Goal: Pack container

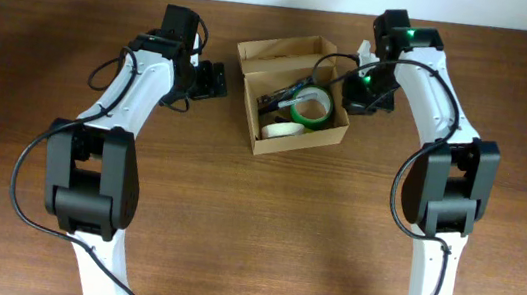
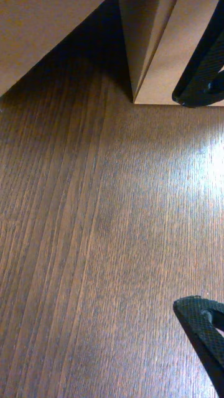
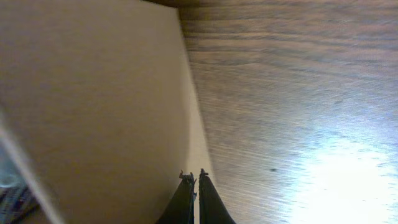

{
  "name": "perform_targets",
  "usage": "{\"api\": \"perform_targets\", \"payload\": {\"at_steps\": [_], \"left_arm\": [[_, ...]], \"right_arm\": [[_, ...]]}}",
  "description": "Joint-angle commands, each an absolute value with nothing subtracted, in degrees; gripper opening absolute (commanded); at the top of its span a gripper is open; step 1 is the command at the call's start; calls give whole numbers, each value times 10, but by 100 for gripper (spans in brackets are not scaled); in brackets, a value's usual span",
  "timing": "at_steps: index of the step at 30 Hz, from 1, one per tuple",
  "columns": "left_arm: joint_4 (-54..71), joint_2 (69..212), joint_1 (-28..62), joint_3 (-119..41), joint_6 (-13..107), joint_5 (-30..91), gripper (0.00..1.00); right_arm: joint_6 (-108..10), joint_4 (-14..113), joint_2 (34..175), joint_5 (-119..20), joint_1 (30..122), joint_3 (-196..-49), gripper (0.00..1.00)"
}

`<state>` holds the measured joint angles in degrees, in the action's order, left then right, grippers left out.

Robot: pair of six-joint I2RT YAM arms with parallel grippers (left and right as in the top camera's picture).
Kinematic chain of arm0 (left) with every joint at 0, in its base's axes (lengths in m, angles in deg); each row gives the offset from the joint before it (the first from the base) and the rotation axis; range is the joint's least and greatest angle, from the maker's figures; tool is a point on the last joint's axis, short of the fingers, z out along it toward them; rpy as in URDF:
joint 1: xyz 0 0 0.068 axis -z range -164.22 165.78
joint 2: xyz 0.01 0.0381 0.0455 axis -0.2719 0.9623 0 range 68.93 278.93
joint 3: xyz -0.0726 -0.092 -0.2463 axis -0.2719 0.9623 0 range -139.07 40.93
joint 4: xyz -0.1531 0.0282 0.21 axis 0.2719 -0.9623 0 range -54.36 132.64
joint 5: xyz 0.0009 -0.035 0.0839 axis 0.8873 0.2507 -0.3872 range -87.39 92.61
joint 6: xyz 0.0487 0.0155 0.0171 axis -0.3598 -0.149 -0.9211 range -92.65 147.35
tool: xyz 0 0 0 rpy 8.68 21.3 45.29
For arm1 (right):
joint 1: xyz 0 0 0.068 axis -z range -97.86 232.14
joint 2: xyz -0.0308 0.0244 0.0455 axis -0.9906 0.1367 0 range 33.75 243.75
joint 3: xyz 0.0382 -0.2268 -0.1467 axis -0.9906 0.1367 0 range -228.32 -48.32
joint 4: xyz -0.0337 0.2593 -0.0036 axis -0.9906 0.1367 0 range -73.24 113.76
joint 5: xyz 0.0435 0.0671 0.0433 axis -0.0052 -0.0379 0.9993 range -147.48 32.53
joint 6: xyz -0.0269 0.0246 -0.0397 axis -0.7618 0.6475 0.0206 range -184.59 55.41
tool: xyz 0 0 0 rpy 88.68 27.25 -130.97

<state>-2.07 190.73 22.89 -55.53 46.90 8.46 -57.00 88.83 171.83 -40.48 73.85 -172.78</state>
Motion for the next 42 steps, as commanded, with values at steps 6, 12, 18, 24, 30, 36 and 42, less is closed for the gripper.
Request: {"api": "perform_targets", "payload": {"at_steps": [6, 12, 18, 24, 30, 36, 42], "left_arm": [[-20, 1911, 230, -554, 474, 93, 97], [-22, 1911, 230, -554, 474, 93, 96], [-21, 1911, 230, -554, 474, 93, 96], [-19, 1911, 230, -554, 465, 88, 96], [-6, 1911, 219, -554, 422, 88, 93], [26, 1927, 200, -554, 403, 88, 92], [76, 1955, 192, -554, 392, 95, 84]], "right_arm": [[-496, 892, 1730, -380, 705, -1726, 4], [-449, 892, 1730, -360, 695, -1726, 4], [-441, 896, 1730, -358, 694, -1726, 4], [-443, 900, 1730, -387, 695, -1726, 4], [-497, 905, 1730, -447, 717, -1726, 20], [-520, 910, 1730, -437, 762, -1726, 29], [-565, 914, 1730, -363, 791, -1726, 20]]}}
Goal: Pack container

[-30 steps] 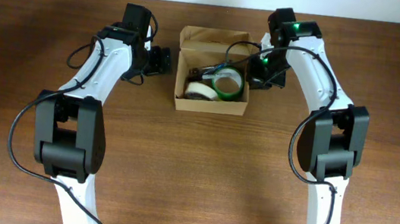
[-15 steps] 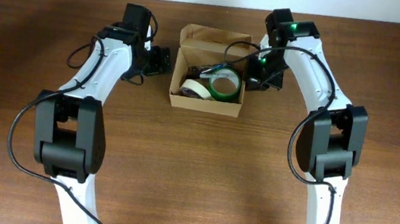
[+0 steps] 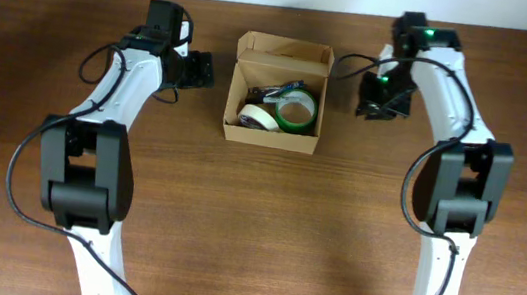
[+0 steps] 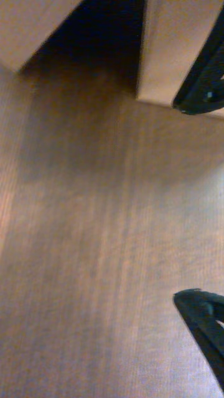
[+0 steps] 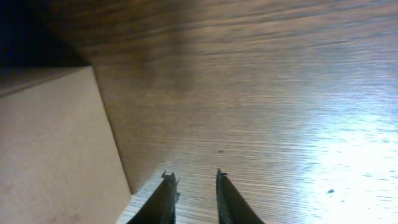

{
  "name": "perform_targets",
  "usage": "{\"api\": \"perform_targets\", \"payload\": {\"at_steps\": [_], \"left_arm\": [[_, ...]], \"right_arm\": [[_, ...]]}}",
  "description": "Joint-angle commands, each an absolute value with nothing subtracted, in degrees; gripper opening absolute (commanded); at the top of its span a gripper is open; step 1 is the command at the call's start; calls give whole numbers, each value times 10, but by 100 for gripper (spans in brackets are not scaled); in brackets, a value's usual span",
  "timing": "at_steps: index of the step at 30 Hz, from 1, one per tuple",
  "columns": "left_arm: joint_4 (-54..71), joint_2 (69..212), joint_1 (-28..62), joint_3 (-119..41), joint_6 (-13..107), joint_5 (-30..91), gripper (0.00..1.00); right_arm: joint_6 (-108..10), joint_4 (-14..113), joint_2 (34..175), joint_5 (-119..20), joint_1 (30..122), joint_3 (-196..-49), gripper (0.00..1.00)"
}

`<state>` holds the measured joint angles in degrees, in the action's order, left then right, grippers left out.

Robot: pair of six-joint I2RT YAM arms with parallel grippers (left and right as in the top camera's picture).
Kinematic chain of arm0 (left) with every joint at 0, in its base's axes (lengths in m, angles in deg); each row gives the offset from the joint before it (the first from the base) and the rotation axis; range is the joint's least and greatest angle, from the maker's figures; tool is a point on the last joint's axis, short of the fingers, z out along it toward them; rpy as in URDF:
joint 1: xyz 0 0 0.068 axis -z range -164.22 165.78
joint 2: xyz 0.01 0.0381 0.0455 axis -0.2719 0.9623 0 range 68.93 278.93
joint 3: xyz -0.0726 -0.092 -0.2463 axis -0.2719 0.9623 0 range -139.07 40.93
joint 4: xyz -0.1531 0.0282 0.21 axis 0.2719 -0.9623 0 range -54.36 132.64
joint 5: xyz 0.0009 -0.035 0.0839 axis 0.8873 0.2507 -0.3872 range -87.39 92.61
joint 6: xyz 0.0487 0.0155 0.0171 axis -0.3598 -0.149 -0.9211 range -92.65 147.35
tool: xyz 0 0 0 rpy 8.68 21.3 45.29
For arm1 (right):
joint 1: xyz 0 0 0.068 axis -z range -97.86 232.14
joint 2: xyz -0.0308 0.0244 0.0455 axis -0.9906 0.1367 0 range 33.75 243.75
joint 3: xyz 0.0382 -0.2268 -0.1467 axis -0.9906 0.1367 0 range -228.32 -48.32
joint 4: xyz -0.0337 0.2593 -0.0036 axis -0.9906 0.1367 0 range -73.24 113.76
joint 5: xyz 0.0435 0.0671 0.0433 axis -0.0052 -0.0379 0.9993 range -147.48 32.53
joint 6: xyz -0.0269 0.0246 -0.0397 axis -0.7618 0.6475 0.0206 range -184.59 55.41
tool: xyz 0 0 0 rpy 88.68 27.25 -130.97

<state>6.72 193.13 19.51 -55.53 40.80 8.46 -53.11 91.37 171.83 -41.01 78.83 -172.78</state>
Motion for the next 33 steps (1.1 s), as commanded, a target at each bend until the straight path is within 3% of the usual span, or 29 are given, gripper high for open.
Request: {"api": "perform_targets", "payload": {"at_steps": [1, 14, 24, 33], "left_arm": [[85, 1958, 192, -554, 390, 107, 83], [236, 2001, 192, -555, 397, 381, 78], [338, 2008, 187, -555, 445, 404, 78], [316, 2039, 188, -555, 447, 421, 78]], "right_arm": [[-574, 913, 1730, -342, 792, -1726, 20], [-655, 912, 1730, -146, 792, -1726, 20], [-717, 970, 1730, -131, 792, -1726, 19], [-717, 983, 1730, -130, 792, -1726, 17]]}}
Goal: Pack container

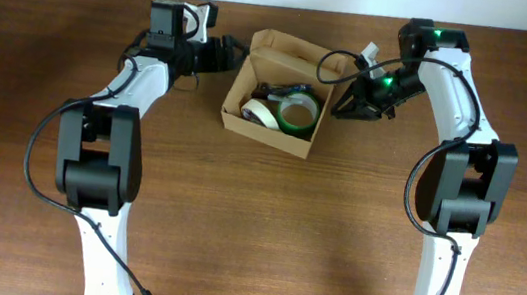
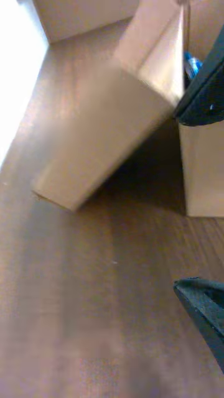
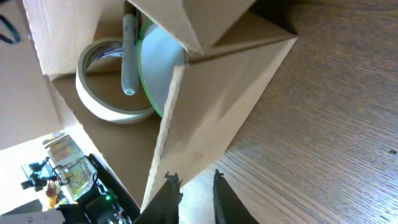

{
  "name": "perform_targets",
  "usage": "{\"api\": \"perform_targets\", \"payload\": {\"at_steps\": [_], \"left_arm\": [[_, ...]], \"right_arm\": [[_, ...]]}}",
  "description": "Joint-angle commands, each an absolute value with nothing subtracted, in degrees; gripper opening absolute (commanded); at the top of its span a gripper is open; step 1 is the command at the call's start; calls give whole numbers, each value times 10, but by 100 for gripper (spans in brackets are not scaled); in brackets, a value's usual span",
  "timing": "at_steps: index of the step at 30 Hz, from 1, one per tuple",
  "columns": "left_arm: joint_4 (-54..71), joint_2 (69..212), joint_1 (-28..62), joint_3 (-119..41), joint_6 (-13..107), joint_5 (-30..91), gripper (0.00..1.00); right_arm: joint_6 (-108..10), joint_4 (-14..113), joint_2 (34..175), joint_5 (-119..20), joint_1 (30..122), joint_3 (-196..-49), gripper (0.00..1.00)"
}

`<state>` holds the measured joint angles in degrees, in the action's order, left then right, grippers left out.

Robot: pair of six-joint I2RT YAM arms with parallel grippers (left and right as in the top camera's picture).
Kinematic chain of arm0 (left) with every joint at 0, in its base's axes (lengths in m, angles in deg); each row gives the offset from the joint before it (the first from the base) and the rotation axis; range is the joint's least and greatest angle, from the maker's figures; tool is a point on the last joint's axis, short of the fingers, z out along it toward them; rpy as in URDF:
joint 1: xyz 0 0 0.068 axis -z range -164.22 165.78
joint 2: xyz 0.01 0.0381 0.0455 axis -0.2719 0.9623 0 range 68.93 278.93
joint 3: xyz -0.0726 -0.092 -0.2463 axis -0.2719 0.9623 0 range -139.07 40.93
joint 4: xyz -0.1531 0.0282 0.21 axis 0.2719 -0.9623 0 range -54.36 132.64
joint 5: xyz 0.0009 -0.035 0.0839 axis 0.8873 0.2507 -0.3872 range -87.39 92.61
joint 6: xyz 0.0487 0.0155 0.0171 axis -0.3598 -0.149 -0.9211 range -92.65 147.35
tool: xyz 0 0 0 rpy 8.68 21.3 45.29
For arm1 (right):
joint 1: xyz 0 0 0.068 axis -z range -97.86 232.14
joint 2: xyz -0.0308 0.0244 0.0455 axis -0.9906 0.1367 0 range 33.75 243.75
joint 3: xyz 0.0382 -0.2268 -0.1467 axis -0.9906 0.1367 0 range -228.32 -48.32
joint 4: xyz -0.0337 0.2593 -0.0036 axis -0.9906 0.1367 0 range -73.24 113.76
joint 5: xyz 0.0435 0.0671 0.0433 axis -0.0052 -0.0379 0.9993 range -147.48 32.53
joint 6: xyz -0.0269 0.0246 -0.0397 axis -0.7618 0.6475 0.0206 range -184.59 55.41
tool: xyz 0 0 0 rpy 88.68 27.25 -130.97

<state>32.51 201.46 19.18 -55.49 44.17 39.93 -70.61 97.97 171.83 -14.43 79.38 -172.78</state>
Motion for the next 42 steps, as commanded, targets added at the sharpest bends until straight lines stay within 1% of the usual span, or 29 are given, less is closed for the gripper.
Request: {"api": "perform_targets", "payload": {"at_steps": [1, 5, 11, 16, 21, 30, 36, 38, 39, 40, 42], "left_arm": [[309, 2041, 189, -555, 446, 424, 78], [293, 2044, 192, -555, 446, 441, 78], [291, 2044, 202, -555, 446, 499, 76], [275, 2044, 215, -555, 446, 543, 72], [239, 2044, 239, -555, 446, 543, 70], [198, 2043, 280, -555, 444, 545, 66], [181, 2043, 288, -555, 434, 545, 65], [179, 2043, 287, -555, 424, 538, 63], [180, 2043, 286, -555, 422, 533, 62], [180, 2043, 283, -555, 422, 523, 61], [180, 2043, 274, -555, 422, 495, 58]], "right_arm": [[-716, 983, 1730, -130, 792, -1726, 15], [-716, 983, 1730, -131, 791, -1726, 15], [-712, 984, 1730, -131, 791, -1726, 15], [-712, 995, 1730, -131, 791, -1726, 15], [-712, 1009, 1730, -136, 786, -1726, 15], [-713, 1033, 1730, -214, 765, -1726, 15], [-715, 1033, 1730, -225, 762, -1726, 15], [-716, 1029, 1730, -236, 762, -1726, 15], [-717, 1027, 1730, -240, 762, -1726, 14], [-717, 1024, 1730, -243, 762, -1726, 10], [-717, 1014, 1730, -246, 762, -1726, 6]]}}
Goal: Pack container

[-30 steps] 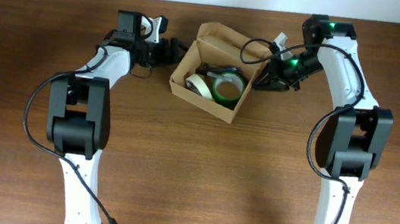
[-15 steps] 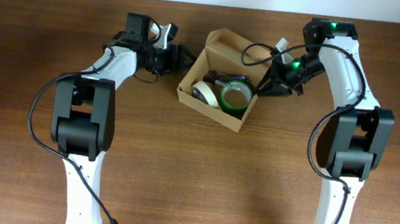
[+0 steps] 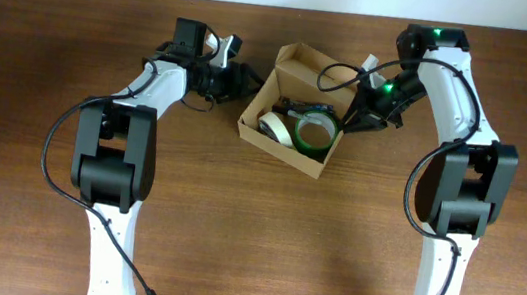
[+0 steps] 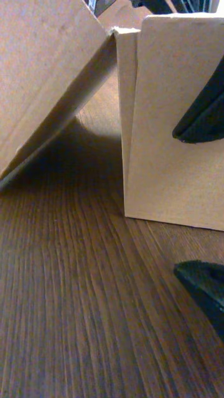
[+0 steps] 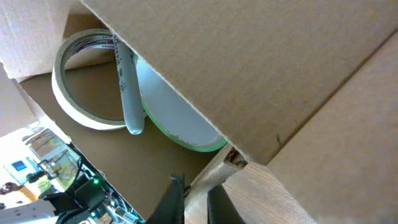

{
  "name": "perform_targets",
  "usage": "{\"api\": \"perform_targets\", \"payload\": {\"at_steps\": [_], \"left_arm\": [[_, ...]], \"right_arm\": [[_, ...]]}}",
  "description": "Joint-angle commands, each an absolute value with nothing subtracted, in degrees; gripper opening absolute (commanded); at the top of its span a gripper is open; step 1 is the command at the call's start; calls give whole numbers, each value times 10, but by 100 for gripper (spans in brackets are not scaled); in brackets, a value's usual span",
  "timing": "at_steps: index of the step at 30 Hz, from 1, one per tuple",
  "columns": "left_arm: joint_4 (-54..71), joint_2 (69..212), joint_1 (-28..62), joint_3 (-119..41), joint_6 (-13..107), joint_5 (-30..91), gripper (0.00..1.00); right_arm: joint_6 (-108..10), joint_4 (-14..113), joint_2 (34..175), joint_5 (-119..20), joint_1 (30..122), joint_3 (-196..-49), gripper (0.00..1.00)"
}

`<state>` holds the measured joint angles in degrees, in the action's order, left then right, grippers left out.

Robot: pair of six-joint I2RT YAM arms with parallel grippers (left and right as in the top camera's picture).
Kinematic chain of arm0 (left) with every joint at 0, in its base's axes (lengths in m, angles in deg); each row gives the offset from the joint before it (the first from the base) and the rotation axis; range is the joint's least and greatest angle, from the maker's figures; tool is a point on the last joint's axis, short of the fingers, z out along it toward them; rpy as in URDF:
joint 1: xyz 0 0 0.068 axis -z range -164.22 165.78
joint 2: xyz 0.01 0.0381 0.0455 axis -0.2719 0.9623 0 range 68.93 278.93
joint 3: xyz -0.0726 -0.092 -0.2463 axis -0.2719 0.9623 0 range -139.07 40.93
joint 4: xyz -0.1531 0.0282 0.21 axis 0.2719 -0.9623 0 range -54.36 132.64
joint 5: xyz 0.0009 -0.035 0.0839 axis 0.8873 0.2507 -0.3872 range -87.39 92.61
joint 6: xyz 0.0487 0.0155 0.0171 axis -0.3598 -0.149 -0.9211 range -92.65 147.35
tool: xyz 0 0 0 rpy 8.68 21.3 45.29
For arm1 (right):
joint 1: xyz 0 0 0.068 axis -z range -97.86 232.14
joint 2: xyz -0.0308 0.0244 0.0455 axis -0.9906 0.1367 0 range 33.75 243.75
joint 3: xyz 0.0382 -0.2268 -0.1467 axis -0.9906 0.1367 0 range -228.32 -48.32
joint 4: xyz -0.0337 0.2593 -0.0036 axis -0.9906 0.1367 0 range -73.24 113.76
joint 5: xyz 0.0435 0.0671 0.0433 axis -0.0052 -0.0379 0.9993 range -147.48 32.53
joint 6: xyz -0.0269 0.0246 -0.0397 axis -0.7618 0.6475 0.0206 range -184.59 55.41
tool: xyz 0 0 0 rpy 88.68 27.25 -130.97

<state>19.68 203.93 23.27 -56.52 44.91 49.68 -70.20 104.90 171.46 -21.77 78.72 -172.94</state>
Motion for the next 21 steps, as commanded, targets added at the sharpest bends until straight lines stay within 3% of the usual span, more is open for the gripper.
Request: {"api": "perform_targets", "payload": {"at_steps": [1, 4, 11, 17, 21], "left_arm": [[179, 2043, 270, -555, 422, 479, 57], [179, 2043, 256, -555, 422, 411, 52], [155, 2043, 219, -558, 405, 275, 52], [132, 2042, 193, -560, 375, 169, 64], [124, 2039, 178, -566, 346, 94, 67]], "right_arm": [[-717, 1009, 1730, -246, 762, -1726, 6], [-717, 996, 1730, -246, 762, -1726, 5], [-717, 983, 1730, -248, 762, -1727, 5], [-730, 983, 1730, -251, 762, -1727, 19], [-734, 983, 1730, -253, 762, -1727, 23]]}}
